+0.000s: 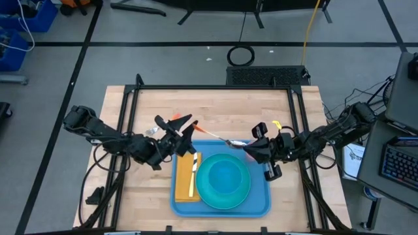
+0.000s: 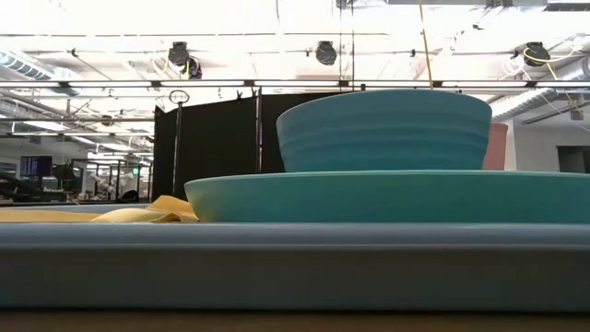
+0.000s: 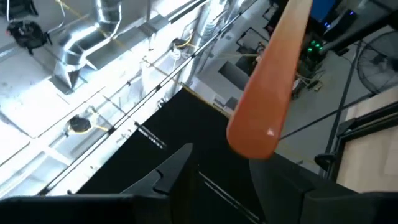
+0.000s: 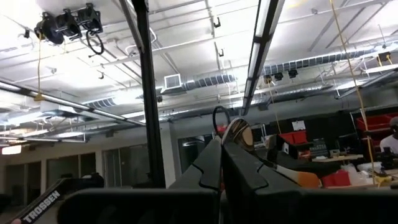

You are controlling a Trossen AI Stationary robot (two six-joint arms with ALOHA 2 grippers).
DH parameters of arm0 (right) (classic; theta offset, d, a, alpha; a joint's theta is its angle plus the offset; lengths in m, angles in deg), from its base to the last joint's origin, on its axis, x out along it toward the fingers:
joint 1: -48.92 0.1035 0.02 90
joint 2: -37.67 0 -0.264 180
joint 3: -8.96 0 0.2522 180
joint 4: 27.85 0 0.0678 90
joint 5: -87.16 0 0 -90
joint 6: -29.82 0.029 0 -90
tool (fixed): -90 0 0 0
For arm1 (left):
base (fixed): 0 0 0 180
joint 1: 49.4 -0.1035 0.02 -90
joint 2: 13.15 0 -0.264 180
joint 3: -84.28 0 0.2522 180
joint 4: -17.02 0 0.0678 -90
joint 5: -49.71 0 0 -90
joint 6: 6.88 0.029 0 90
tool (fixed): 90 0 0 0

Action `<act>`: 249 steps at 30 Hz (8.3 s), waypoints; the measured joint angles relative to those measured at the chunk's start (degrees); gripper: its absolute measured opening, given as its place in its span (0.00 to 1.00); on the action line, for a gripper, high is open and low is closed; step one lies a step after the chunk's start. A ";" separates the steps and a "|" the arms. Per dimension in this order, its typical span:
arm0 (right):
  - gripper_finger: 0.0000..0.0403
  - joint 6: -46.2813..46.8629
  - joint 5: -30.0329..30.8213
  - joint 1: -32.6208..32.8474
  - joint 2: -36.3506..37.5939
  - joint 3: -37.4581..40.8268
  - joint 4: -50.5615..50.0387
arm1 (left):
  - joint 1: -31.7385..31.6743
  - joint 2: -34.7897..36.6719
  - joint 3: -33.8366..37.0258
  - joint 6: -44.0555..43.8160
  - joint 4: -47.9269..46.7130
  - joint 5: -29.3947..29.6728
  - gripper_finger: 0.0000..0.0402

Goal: Set up tray
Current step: Put the orange spoon on top of the yellow napkin to the left of the yellow knife

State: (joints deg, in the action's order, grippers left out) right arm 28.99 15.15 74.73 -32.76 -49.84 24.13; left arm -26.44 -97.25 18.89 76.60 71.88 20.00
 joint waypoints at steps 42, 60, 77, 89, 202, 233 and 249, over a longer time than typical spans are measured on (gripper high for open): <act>0.00 9.11 -1.68 -3.76 -1.62 0.00 -0.79 | -2.64 -0.04 0.02 -3.06 -8.65 -2.93 0.23; 0.00 9.13 -2.09 -3.72 -1.62 -0.02 -1.23 | -1.95 0.02 0.02 -7.66 -8.57 3.54 0.02; 0.10 -10.35 -1.72 1.63 -1.60 -0.02 -14.75 | 3.18 0.02 1.67 -25.37 -8.52 20.38 0.01; 0.08 -13.41 -1.64 3.72 -1.57 -0.07 -32.60 | 12.49 0.70 9.67 -51.58 -8.32 27.89 0.01; 0.08 -29.16 -1.64 3.10 -1.60 -0.02 -32.45 | 33.96 -17.09 11.73 -214.44 -50.60 -9.26 0.01; 0.08 -31.35 -1.81 3.10 -1.60 -0.02 -29.95 | 24.01 -16.98 11.34 -212.76 -51.99 -23.72 0.02; 0.08 -30.30 -1.83 3.10 -1.60 -0.02 -29.95 | 22.59 -16.98 11.37 -210.91 -53.54 -22.74 0.11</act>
State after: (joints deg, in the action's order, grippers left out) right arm -1.31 13.32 77.83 -34.36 -49.86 -5.82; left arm -3.85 -114.23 30.25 -134.31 18.34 -2.75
